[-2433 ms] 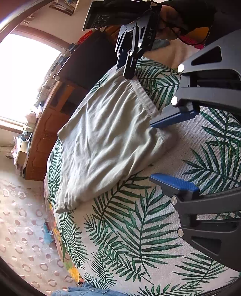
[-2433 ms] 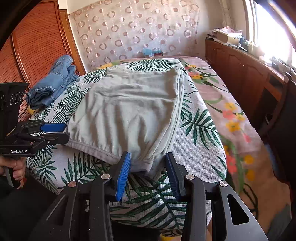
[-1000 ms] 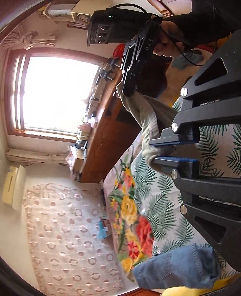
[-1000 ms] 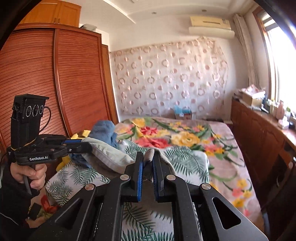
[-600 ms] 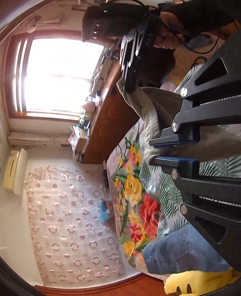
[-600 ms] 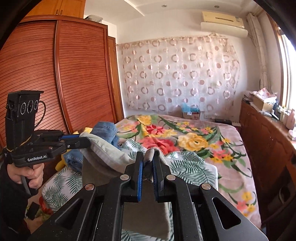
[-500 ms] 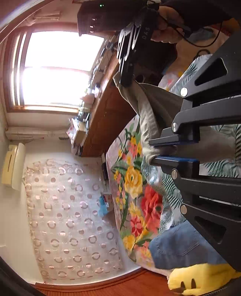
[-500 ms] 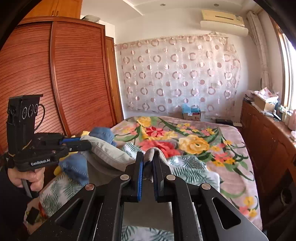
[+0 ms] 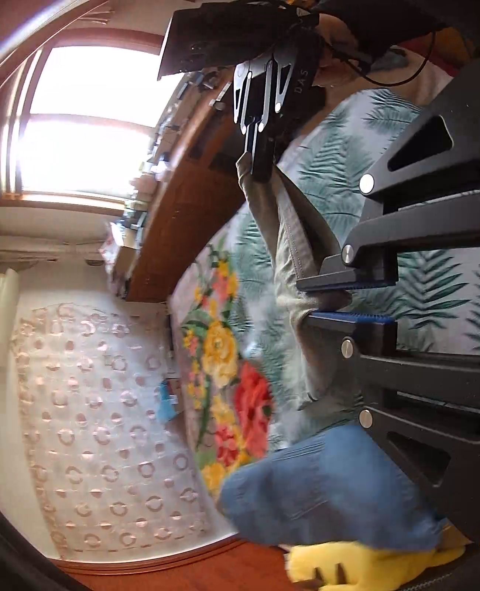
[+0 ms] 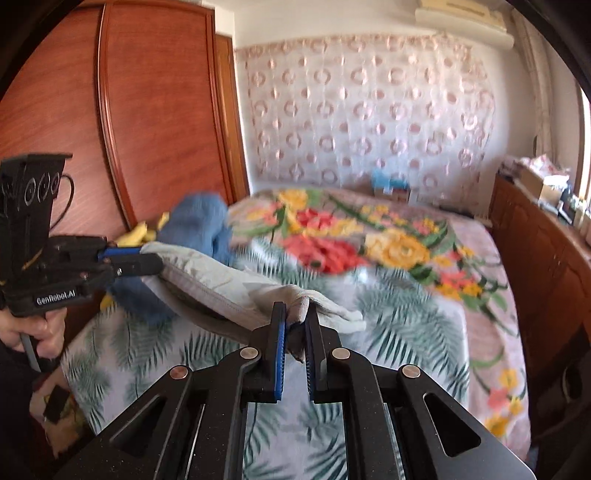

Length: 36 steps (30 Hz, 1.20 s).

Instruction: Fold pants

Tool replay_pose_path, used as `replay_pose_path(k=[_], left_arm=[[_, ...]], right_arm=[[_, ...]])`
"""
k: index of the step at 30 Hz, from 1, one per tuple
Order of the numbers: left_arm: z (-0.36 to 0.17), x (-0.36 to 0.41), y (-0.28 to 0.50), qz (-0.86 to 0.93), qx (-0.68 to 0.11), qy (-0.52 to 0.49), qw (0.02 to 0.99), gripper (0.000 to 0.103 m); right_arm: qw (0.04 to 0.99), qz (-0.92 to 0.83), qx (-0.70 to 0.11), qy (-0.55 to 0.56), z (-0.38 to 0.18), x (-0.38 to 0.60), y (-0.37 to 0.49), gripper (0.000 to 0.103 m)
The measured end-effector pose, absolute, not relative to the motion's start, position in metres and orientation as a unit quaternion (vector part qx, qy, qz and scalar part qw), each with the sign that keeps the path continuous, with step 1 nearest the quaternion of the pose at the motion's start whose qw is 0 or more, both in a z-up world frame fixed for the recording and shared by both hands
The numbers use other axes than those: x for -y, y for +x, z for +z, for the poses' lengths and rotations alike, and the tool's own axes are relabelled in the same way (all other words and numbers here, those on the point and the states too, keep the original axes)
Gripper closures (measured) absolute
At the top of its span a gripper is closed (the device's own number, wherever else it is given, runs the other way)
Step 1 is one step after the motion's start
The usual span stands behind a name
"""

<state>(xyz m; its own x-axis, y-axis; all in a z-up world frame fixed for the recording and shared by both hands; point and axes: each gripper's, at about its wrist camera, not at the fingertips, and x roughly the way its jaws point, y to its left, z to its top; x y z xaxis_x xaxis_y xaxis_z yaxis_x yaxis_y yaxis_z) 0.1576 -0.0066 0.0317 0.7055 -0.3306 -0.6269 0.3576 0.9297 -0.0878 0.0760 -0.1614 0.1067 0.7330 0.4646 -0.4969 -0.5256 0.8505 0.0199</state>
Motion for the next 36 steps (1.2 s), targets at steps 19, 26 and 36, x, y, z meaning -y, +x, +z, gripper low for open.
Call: replay_pose_path(k=[19, 26, 36], left_arm=[[-0.046, 0.011, 0.098, -0.195, -0.39, -0.011, 0.9, 0.092], [-0.059, 0.019, 0.089, -0.191, -0.394, 0.004, 0.899, 0.092], [-0.065, 0.016, 0.072, -0.188, -0.4, -0.008, 0.897, 0.092]], right_arm=[[0.897, 0.28, -0.34, -0.041, 0.024, 0.168, 0.051, 0.094], [0.898, 0.263, -0.351, -0.042, 0.01, 0.169, 0.054, 0.094], [0.896, 0.263, -0.355, -0.034, -0.001, 0.166, 0.047, 0.094]])
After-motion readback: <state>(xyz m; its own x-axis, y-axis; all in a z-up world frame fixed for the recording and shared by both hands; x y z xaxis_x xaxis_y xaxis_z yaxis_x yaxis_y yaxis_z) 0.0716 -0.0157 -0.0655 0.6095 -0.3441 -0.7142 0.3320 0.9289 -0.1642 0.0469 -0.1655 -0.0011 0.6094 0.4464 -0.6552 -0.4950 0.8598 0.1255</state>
